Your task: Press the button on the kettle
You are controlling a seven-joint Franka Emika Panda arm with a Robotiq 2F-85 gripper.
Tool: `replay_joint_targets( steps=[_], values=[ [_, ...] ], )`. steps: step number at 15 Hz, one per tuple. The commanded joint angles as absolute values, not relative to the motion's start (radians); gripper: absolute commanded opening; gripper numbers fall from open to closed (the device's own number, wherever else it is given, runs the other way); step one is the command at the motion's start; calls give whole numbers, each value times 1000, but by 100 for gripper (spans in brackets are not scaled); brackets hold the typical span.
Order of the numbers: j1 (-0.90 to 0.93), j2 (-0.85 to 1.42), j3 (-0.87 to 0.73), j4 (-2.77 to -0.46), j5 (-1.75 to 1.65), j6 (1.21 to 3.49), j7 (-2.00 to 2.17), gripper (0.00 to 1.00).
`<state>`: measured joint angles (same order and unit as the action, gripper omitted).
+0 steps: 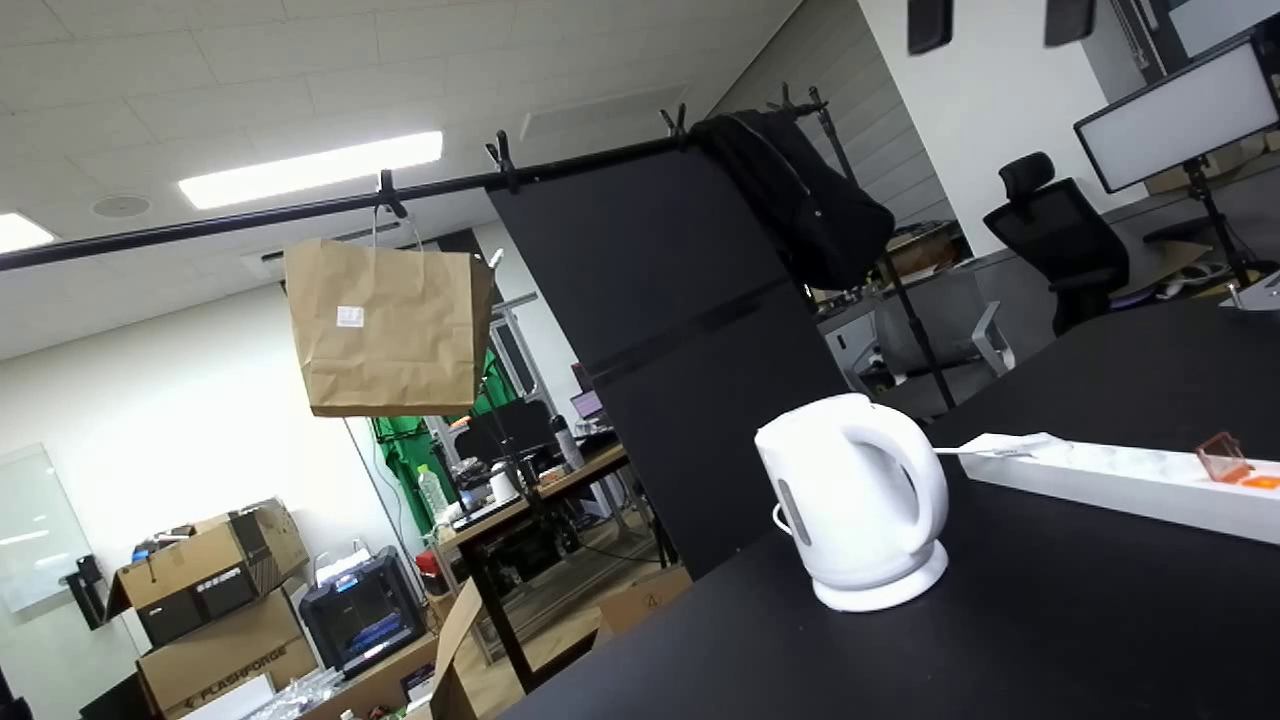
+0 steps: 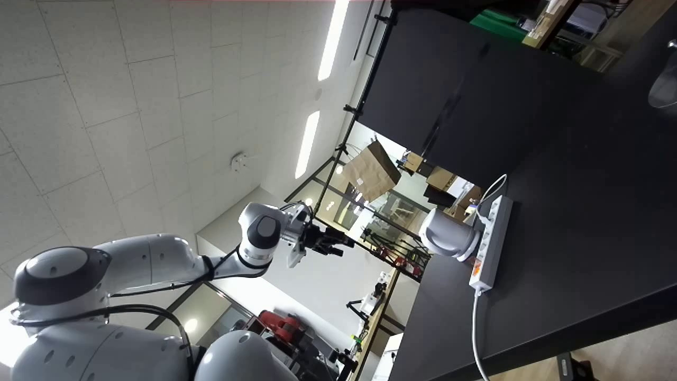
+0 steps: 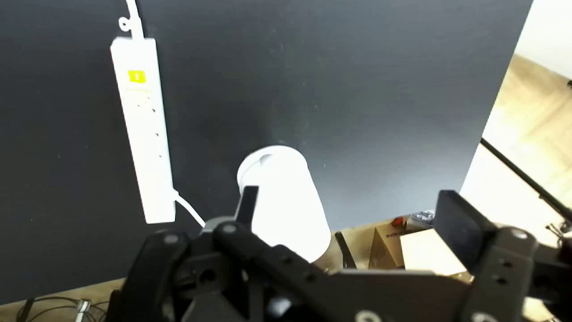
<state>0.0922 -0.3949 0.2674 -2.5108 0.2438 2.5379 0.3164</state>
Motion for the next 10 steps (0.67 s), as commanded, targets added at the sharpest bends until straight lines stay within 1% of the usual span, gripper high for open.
replay_joint_targets(
  steps=[1, 2, 3, 4, 5, 10],
  values=[
    [27, -181, 286, -2338, 100, 2635, 416, 100],
    [13, -136, 286, -2299, 48, 2648, 448, 75],
    [7, -95, 281, -2259, 0, 2650, 482, 74],
    [10, -53, 272, -2215, -37, 2636, 514, 68],
    [19, -19, 260, -2178, -66, 2625, 539, 60],
    [92, 114, 194, -2036, -137, 2590, 609, 25]
  ],
)
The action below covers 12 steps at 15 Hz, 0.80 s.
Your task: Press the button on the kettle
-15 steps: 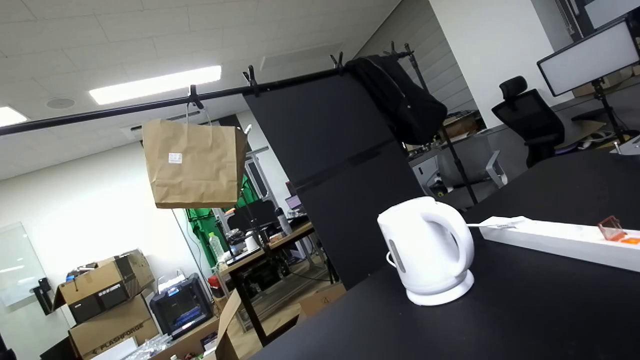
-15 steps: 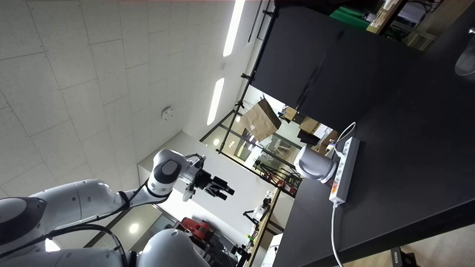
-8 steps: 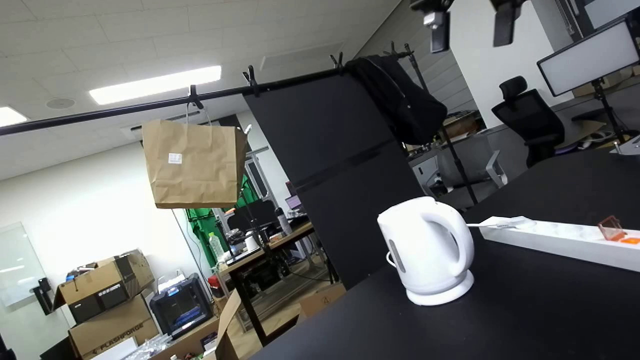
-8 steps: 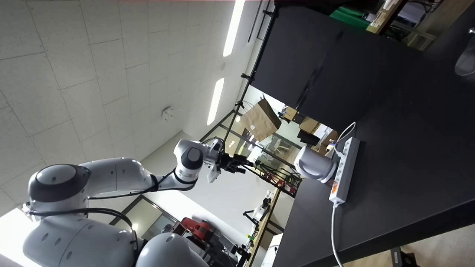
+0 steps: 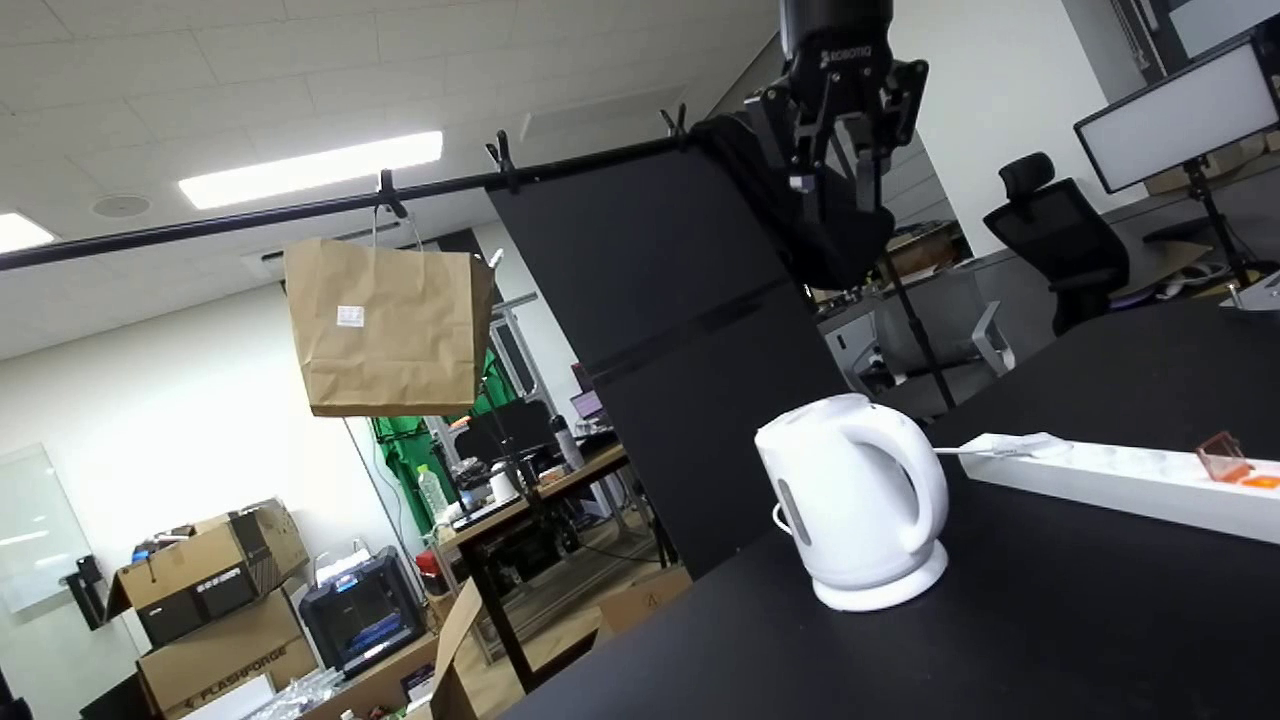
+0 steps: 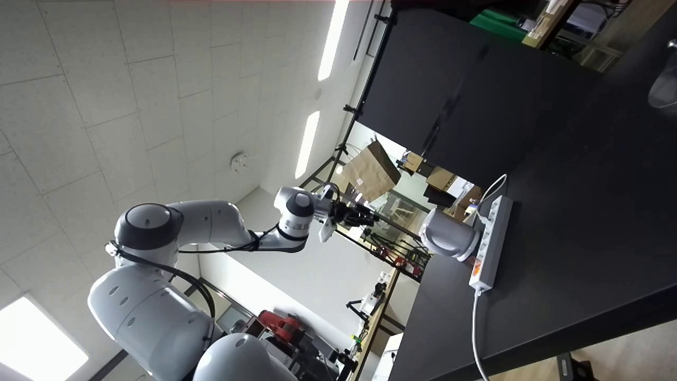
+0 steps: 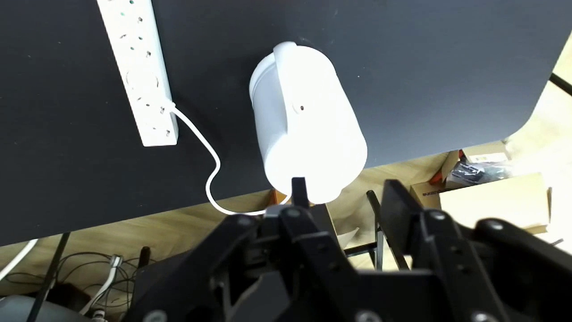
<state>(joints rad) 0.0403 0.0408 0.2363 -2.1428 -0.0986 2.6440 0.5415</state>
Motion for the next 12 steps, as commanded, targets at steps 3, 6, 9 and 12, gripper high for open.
replay_joint_targets(
  steps=[3, 6, 9, 12],
  values=[
    [139, 161, 157, -1978, -141, 2550, 614, 5],
    [173, 189, 130, -1936, -134, 2520, 612, 0],
    [183, 179, 118, -1969, -105, 2541, 566, 1],
    [192, 190, 108, -1953, -107, 2530, 579, 1]
  ],
)
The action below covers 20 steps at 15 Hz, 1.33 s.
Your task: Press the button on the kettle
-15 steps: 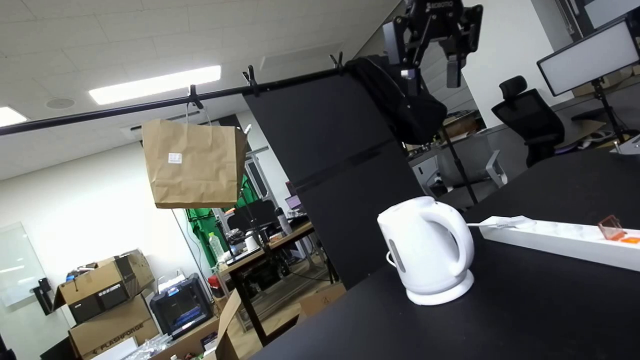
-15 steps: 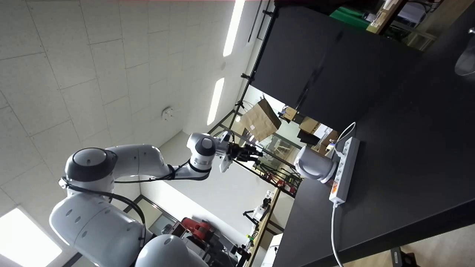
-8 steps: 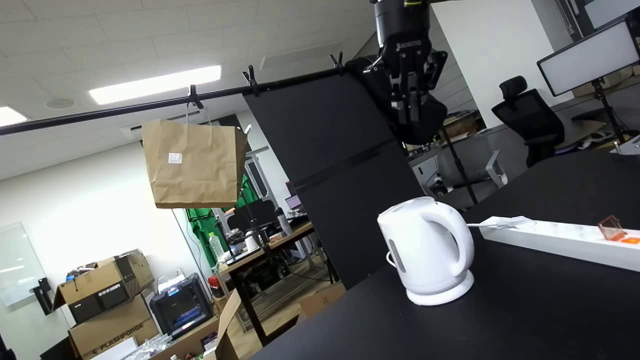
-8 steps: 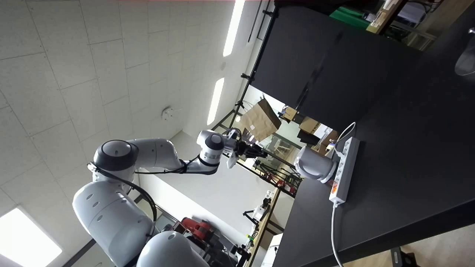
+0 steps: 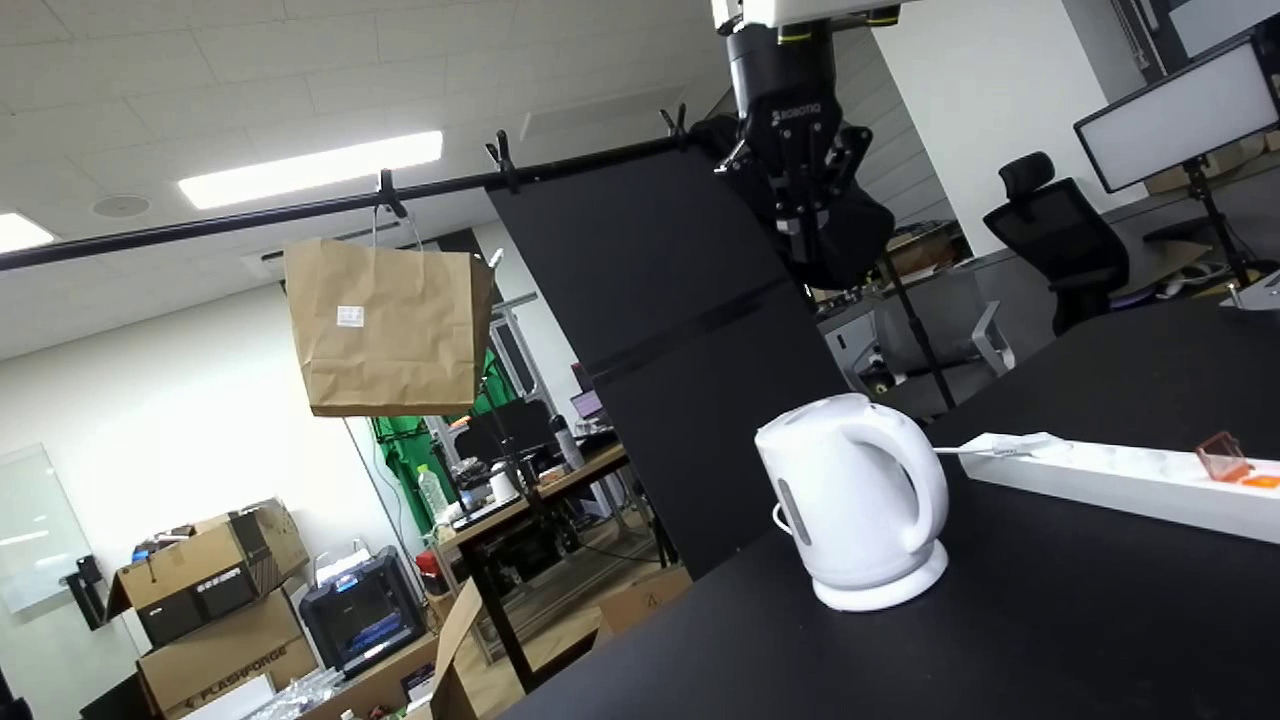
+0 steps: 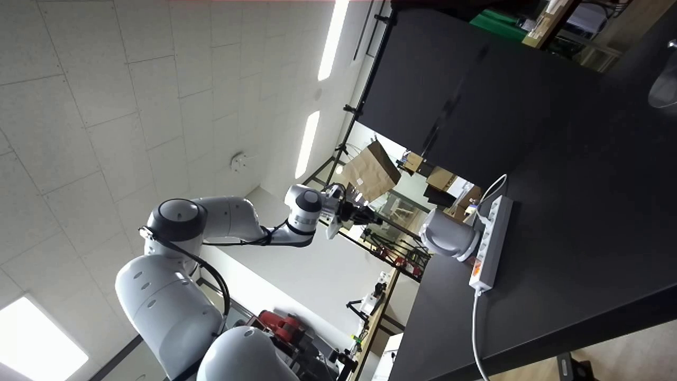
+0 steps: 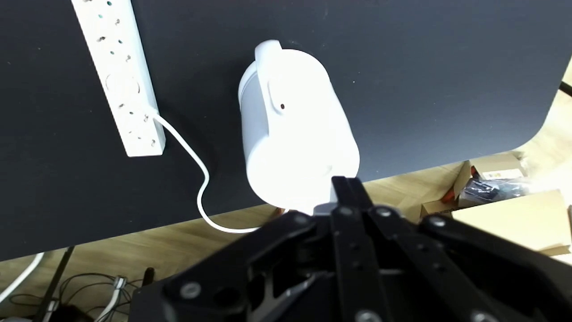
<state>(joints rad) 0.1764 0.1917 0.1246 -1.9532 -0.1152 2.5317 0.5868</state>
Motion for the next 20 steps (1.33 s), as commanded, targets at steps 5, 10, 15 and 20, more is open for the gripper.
replay_joint_targets(
  steps=[5, 10, 15, 20],
  values=[
    [192, 191, 106, -1952, -107, 2530, 581, 1],
    [197, 226, 88, -1929, -141, 2526, 596, 0],
    [194, 268, 73, -1920, -103, 2520, 584, 0],
    [204, 320, 49, -1907, -113, 2518, 600, 0]
  ],
)
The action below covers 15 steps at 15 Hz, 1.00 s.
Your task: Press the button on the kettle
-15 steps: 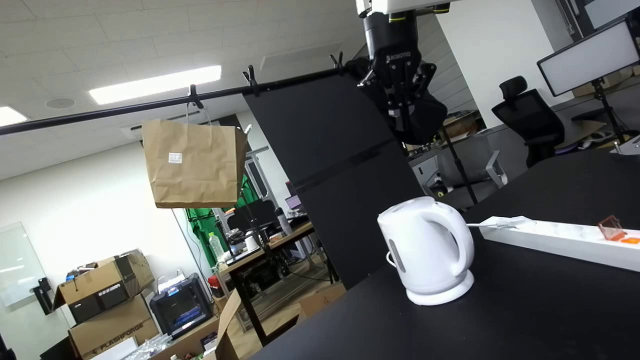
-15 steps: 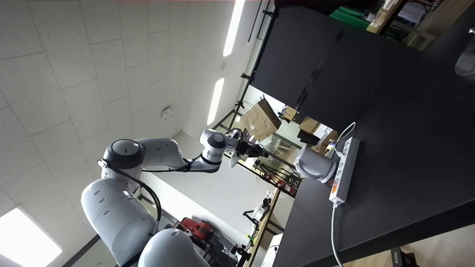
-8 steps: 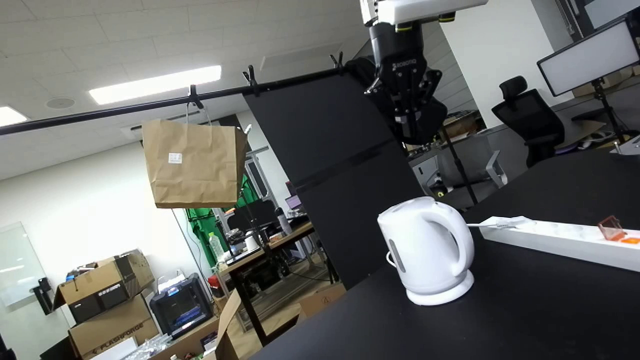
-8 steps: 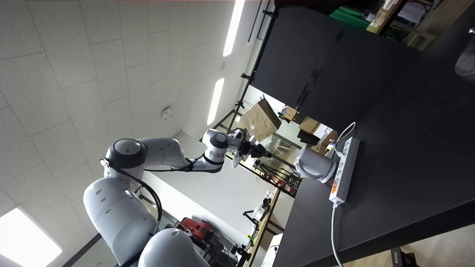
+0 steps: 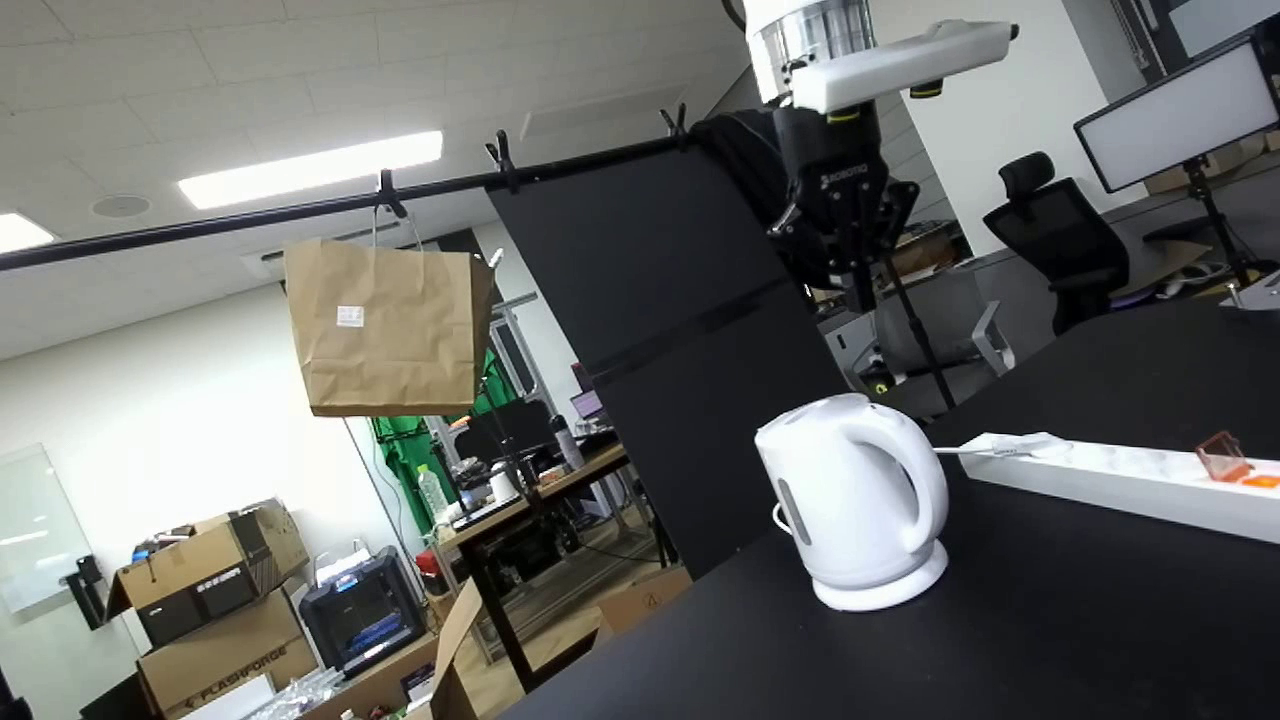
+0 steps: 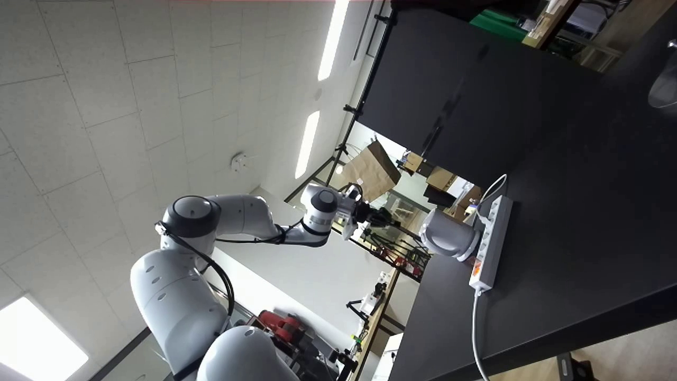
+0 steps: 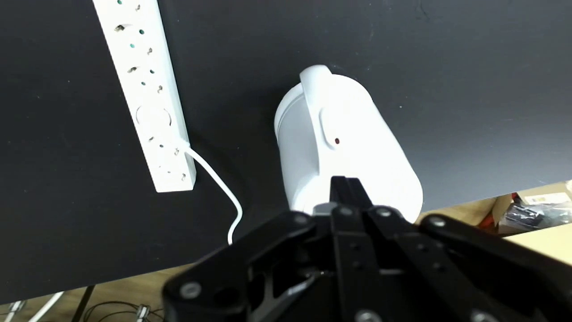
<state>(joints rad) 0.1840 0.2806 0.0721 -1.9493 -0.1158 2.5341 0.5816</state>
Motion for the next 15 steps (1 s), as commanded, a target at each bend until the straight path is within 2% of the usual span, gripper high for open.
replay_joint_targets(
  steps=[1, 15],
  values=[
    [206, 331, 46, -1903, -111, 2513, 599, 0],
    [220, 453, 26, -1821, -32, 2528, 585, 0]
  ],
)
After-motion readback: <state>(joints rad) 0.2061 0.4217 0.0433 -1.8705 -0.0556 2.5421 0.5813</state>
